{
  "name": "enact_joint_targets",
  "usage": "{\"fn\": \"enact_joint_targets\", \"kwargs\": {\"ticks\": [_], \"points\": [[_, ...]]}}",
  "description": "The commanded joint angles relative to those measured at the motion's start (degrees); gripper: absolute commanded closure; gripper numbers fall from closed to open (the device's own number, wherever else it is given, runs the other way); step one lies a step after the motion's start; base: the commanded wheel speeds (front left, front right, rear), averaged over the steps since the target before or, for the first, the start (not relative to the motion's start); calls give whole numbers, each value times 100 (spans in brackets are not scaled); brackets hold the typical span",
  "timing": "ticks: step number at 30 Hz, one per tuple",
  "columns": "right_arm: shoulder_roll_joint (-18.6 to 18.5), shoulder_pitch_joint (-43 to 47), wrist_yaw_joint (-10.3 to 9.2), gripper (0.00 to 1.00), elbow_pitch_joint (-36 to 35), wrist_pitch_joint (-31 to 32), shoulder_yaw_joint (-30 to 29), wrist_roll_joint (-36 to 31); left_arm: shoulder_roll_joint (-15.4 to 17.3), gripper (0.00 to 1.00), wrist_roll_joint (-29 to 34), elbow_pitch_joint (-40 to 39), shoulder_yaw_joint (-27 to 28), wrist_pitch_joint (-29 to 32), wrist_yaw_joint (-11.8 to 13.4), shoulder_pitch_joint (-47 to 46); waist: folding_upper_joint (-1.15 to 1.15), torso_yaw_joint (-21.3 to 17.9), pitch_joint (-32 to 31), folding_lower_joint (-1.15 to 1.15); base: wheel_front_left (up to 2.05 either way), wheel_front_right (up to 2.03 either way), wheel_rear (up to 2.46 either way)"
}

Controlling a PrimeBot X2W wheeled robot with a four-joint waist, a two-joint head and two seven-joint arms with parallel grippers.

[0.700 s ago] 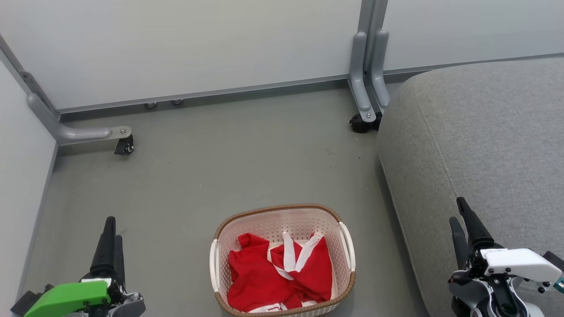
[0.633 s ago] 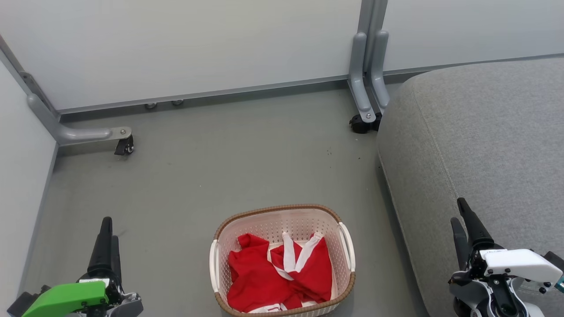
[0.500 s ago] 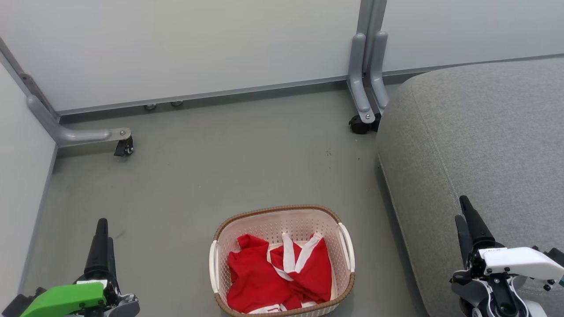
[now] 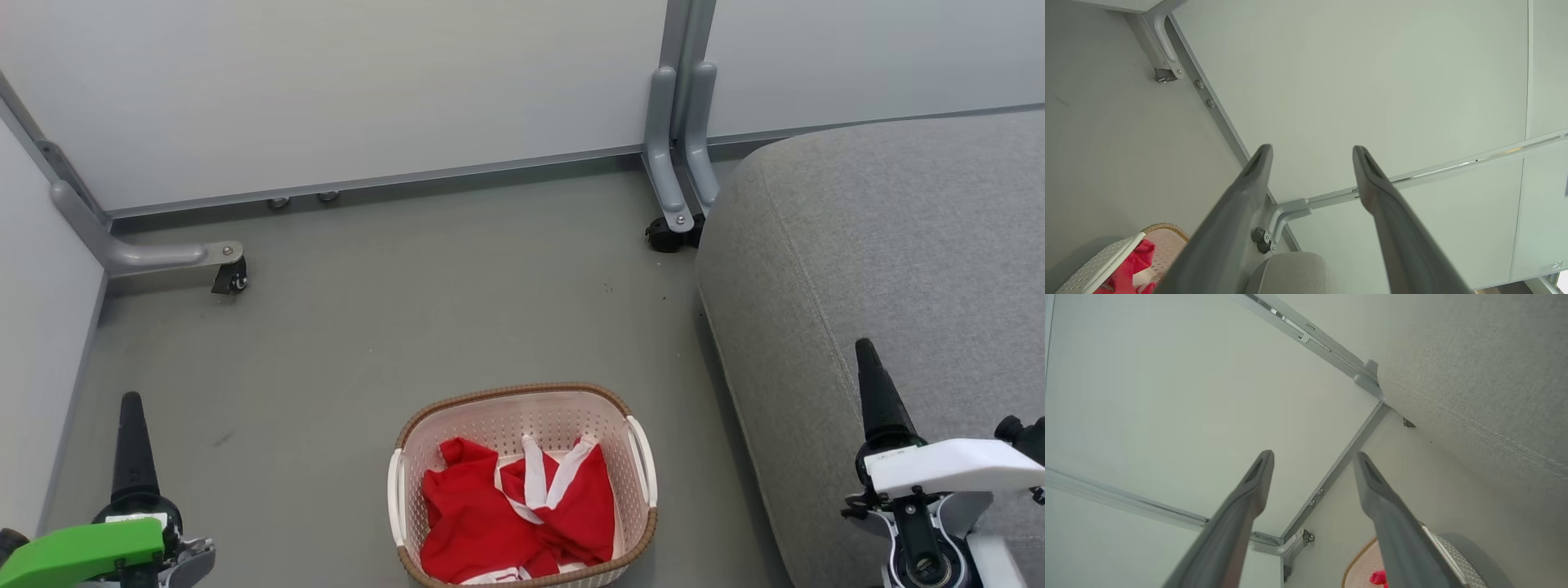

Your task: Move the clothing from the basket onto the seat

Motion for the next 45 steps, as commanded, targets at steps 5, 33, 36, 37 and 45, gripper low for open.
{"fn": "enact_joint_targets", "kwargs": {"ticks": [5,33,36,37,45], "points": [[-72,-118,3,0,-310,-151,118,-1007,42,0,709,-337,155,-145,-6,9,0,-3,-26,0,0,0,0],[-175,88,3,0,-448,-643,586,-3753,301,0,4713,-530,-1720,-638,1371,410,0,-18,-122,0,0,0,0],[-163,94,3,0,-473,-690,603,-3965,408,0,4933,-534,-1934,-682,1502,393,0,-23,-130,0,0,0,0],[-157,98,3,0,-488,-706,604,-4022,438,0,5002,-552,-1997,-699,1541,386,0,-24,-132,0,0,0,0],[-112,161,3,0,-608,-822,645,-4494,684,0,5423,-736,-2505,-811,1991,353,0,-32,-149,0,0,0,0]]}}
